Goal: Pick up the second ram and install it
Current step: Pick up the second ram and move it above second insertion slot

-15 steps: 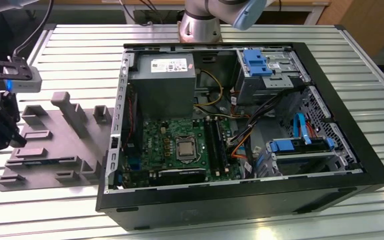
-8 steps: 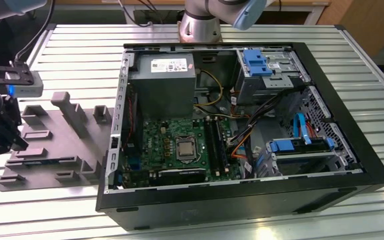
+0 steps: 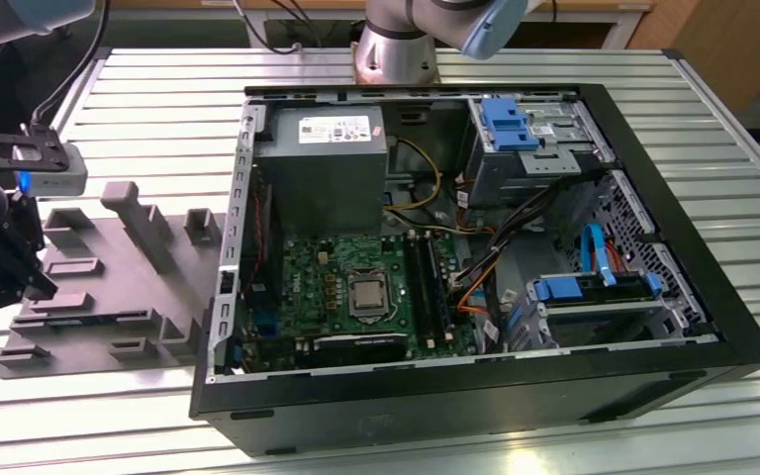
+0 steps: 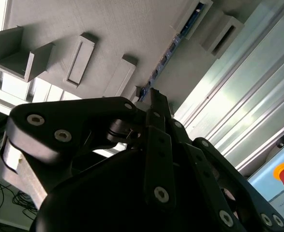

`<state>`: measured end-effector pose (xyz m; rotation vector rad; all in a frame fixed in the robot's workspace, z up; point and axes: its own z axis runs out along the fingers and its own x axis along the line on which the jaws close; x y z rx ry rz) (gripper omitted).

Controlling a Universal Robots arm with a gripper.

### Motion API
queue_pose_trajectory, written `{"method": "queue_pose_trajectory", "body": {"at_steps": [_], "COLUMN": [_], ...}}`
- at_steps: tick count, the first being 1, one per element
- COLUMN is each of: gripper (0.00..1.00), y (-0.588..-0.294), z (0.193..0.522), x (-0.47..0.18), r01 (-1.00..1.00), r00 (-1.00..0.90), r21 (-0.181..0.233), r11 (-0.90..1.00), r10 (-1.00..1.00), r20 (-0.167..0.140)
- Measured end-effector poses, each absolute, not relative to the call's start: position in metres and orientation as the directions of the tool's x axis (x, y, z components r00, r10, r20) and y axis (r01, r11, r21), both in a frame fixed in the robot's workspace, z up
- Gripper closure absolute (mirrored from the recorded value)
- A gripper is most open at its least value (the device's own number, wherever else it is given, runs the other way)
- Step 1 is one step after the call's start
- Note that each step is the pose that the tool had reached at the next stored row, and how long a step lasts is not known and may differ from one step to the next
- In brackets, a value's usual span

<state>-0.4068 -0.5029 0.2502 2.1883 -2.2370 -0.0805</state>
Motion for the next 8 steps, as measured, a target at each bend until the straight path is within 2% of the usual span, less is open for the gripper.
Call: {"method": "queue_pose_trajectory", "body": {"at_steps": [8], "gripper": [0.89], "y": [-0.5032], "z": [0.2467], "x": [-0.4068], "r01": [-0.999], "r00": [-0.023], "r21": [0.044], "r11": [0.021], "r10": [-0.999], "r20": [-0.028]}}
